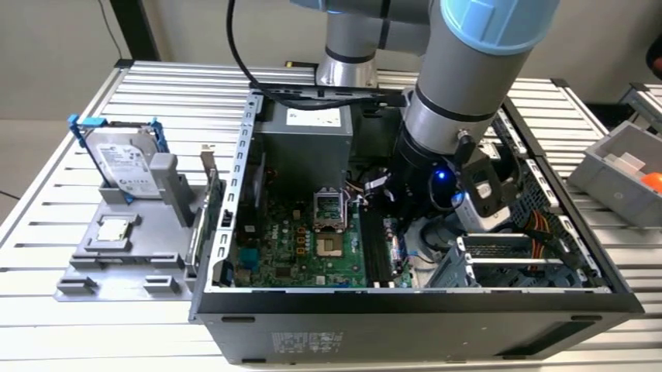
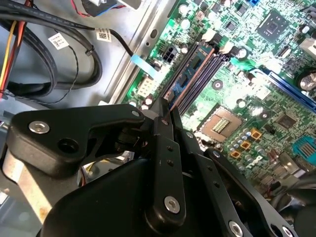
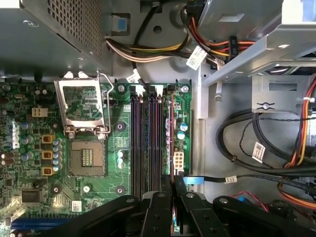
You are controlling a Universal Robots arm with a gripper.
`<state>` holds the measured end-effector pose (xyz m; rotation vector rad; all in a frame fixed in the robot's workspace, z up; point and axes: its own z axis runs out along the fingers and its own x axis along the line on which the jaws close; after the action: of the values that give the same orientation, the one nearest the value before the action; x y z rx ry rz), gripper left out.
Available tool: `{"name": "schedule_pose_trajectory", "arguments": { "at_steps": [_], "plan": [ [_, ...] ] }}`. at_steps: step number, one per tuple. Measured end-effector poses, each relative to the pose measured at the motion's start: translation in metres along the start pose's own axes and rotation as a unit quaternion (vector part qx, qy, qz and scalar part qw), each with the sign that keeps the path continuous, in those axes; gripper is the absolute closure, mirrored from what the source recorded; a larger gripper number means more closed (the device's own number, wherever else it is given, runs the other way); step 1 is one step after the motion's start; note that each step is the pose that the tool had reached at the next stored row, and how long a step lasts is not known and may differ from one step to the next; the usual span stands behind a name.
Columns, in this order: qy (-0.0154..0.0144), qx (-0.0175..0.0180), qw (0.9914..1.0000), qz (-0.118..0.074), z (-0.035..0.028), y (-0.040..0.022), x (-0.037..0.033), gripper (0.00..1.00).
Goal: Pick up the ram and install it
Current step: 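Insert the ram into the slot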
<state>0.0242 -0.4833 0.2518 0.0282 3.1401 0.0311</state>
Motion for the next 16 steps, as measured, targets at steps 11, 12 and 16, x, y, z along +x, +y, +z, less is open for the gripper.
{"name": "schedule_pose_trajectory", "arguments": {
  "at_steps": [11, 12, 16],
  "plan": [
    [0.0, 0.0, 1.0, -0.001, 0.0134, -0.0004, 0.0047, 1.0],
    [0.0, 0.0, 1.0, -0.001, 0.0143, -0.0004, 0.0047, 1.0],
    [0.0, -0.0001, 1.0, -0.001, 0.0165, -0.0007, 0.0048, 1.0]
  ]
}}
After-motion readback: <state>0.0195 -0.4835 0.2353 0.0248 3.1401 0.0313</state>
